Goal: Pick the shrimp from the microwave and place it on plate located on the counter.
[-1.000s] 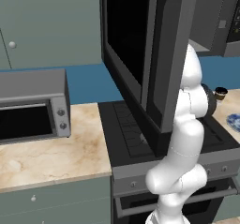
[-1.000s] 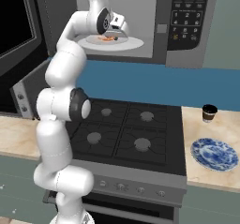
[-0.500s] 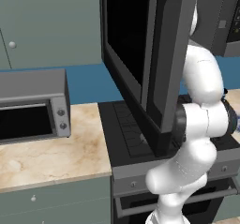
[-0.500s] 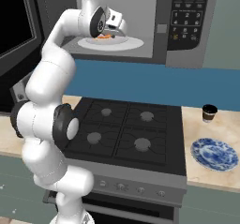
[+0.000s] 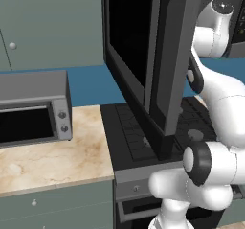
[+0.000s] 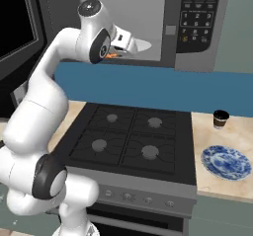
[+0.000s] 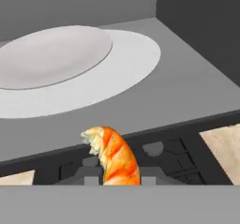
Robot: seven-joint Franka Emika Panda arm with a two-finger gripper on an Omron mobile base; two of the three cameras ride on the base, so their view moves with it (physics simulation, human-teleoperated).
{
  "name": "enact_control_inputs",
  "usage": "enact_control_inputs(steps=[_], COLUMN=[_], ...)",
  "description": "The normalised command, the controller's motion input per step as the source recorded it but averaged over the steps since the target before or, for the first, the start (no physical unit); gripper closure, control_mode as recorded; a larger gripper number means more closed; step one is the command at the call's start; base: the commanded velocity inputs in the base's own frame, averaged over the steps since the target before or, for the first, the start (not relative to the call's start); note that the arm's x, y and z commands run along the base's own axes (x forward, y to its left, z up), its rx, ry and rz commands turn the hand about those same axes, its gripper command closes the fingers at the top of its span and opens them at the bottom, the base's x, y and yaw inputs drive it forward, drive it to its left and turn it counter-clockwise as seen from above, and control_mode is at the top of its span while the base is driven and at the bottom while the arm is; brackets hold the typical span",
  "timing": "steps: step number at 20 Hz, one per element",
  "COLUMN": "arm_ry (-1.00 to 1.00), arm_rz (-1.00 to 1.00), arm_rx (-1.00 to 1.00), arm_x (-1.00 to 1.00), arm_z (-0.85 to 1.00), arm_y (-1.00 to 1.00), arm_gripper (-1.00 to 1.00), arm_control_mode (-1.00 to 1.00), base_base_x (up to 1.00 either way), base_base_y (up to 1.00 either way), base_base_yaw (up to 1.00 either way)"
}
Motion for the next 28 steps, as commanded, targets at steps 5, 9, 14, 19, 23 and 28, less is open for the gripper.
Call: enact_control_inputs(steps=[5,9,14,19,23,28], arm_ry=[0.32,0.39,0.21,0.19,0.07,0.0], arm_rz=[-0.07,-0.1,-0.03,0.0,0.0,0.0], arm_rx=[0.0,0.0,0.03,0.13,0.18,0.1], arm_x=[-0.88,-0.25,0.0,0.0,0.01,0.0], arm_z=[-0.36,-0.46,-0.73,-0.75,-0.75,-0.59], arm_y=[-0.22,-0.84,-1.0,-1.0,-1.0,-1.0], arm_gripper=[1.0,1.0,1.0,1.0,1.0,1.0], arm_control_mode=[-1.0,-1.0,-1.0,-1.0,-1.0,-1.0], base_base_x=[0.0,0.0,0.0,0.0,0.0,0.0], base_base_y=[0.0,0.0,0.0,0.0,0.0,0.0], base_base_yaw=[0.0,0.0,0.0,0.0,0.0,0.0])
